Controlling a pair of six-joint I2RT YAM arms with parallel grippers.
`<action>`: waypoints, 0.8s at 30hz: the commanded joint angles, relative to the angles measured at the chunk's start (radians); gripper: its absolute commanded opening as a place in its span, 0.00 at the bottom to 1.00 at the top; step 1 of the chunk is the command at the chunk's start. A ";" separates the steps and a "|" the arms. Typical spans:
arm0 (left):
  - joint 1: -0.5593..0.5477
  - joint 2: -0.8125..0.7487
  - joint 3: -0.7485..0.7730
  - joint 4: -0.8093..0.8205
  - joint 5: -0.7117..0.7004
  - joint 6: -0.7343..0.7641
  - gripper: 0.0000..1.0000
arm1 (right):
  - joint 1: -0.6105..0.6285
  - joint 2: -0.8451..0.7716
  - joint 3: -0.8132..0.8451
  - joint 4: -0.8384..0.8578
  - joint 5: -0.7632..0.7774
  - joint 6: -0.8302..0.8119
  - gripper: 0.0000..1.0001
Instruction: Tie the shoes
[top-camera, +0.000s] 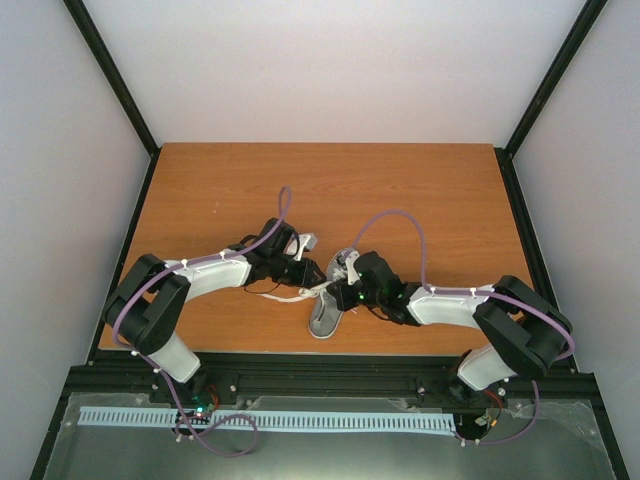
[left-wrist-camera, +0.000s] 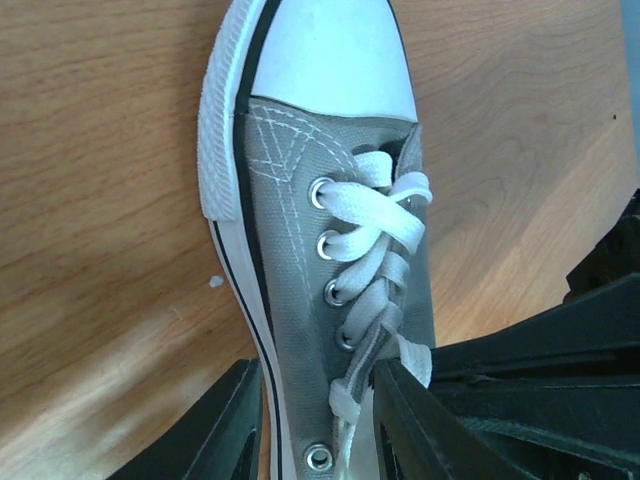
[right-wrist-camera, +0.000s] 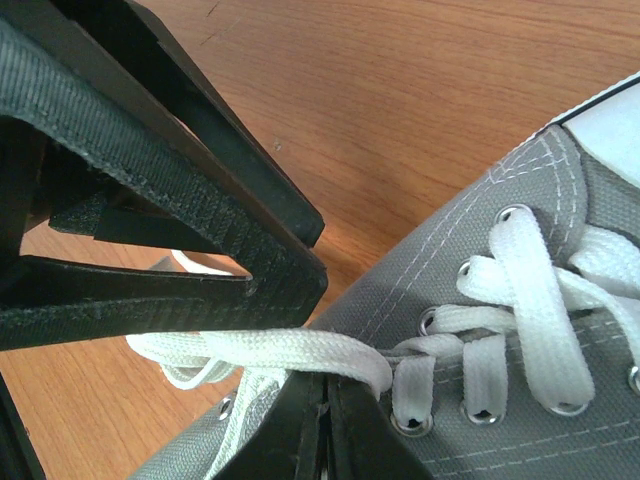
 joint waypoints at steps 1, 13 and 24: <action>0.008 0.006 0.030 0.000 0.048 -0.015 0.33 | 0.005 0.000 -0.018 0.001 0.014 -0.002 0.03; 0.008 0.003 0.010 0.018 0.101 -0.005 0.32 | 0.005 0.005 -0.017 0.003 0.014 -0.002 0.03; 0.008 0.026 0.006 0.018 0.121 0.000 0.21 | 0.005 -0.001 -0.015 -0.002 0.018 0.000 0.03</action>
